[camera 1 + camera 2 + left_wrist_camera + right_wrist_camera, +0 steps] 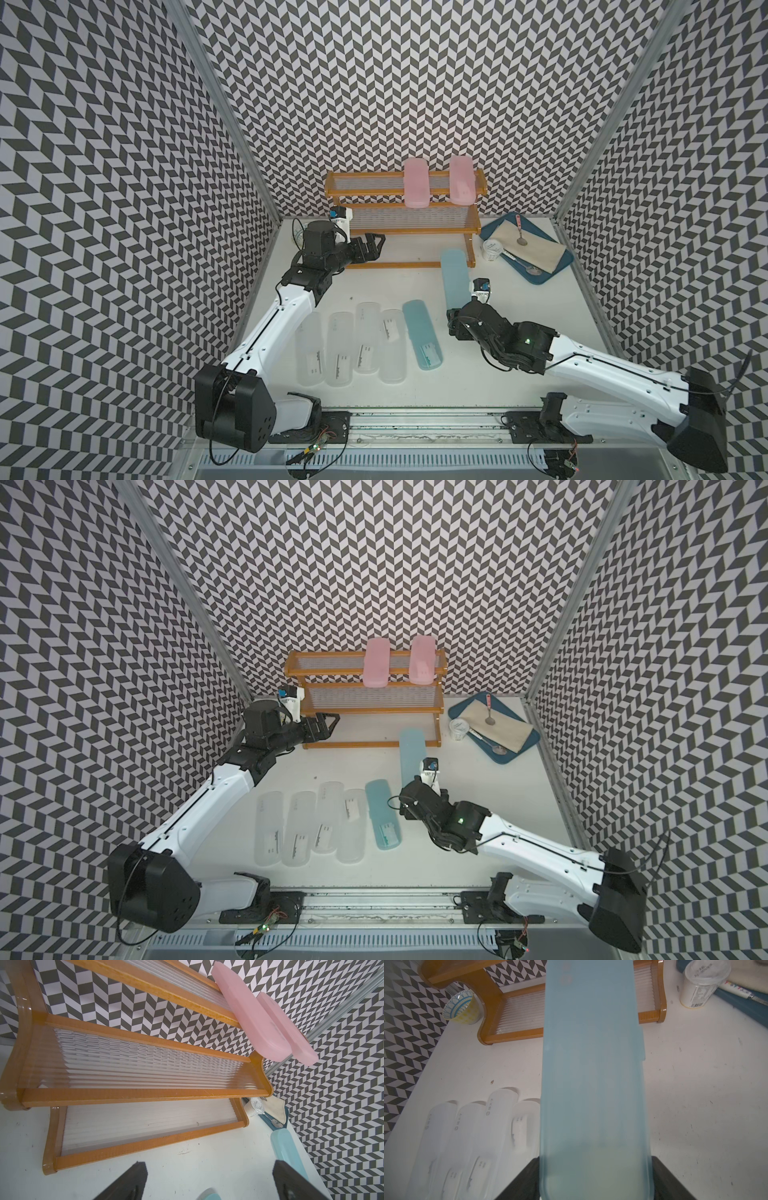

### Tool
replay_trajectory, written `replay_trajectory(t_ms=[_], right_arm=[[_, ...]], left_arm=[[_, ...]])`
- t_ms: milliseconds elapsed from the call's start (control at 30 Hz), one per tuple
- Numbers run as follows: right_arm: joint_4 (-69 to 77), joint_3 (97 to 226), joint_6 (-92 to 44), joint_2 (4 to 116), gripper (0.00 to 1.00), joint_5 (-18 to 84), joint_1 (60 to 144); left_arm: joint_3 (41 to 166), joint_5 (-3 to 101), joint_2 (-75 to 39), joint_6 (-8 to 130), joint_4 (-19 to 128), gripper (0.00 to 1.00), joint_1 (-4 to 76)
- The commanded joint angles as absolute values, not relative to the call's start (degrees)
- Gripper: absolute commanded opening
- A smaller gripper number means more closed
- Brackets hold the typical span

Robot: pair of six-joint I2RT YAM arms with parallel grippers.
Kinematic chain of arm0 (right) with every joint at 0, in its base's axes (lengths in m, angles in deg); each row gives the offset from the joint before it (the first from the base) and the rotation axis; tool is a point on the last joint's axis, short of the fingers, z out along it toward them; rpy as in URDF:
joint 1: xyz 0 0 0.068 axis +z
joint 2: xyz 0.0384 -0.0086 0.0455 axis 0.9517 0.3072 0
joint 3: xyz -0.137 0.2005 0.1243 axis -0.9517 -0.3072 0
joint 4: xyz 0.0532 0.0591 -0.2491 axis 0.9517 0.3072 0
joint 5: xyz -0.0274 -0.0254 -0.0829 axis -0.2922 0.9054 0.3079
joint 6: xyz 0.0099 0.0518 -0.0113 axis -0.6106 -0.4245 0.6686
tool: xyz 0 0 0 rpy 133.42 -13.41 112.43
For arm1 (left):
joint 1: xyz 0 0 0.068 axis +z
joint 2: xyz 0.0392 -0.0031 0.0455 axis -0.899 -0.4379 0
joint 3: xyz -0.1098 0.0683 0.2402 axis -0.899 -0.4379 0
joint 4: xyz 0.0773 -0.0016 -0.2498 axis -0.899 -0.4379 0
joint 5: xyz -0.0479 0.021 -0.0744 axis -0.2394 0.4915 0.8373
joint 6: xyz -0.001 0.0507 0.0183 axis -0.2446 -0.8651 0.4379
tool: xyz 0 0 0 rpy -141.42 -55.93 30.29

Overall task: Place the pencil cases on the shelf according to color
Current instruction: Pick up the pencil case from the center of the board, then place the pencil case on the shelf.

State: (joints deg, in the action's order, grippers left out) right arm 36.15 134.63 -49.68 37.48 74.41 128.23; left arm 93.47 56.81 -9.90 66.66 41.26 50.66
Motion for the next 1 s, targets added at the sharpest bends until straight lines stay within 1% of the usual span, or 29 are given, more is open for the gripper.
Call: replay_trajectory(t_ms=[0, 167, 267, 433, 633, 967], right_arm=[[33.6, 139.5, -45.4, 40.5, 0.72, 76.2, 125.7], [29.3, 145.7, -39.7, 46.2, 0.72, 70.1, 120.1], [28.1, 150.0, -37.8, 50.5, 0.72, 68.2, 117.4], [27.7, 156.4, -35.7, 57.6, 0.72, 66.8, 114.1], [26.9, 163.0, -34.0, 65.9, 0.72, 65.2, 109.7], [29.1, 174.0, -32.6, 77.8, 0.72, 66.2, 106.7]], left_arm=[[96.0, 58.3, -10.5, 64.7, 43.3, 1.00, 51.5], [97.4, 59.4, -12.5, 64.7, 44.7, 0.99, 52.2], [96.7, 60.4, -13.3, 63.4, 45.5, 1.00, 52.3], [92.1, 59.3, -13.1, 62.7, 46.5, 1.00, 52.3], [92.5, 61.3, -14.4, 63.2, 45.6, 1.00, 52.4], [93.1, 63.0, -16.0, 63.7, 44.7, 0.99, 52.6]])
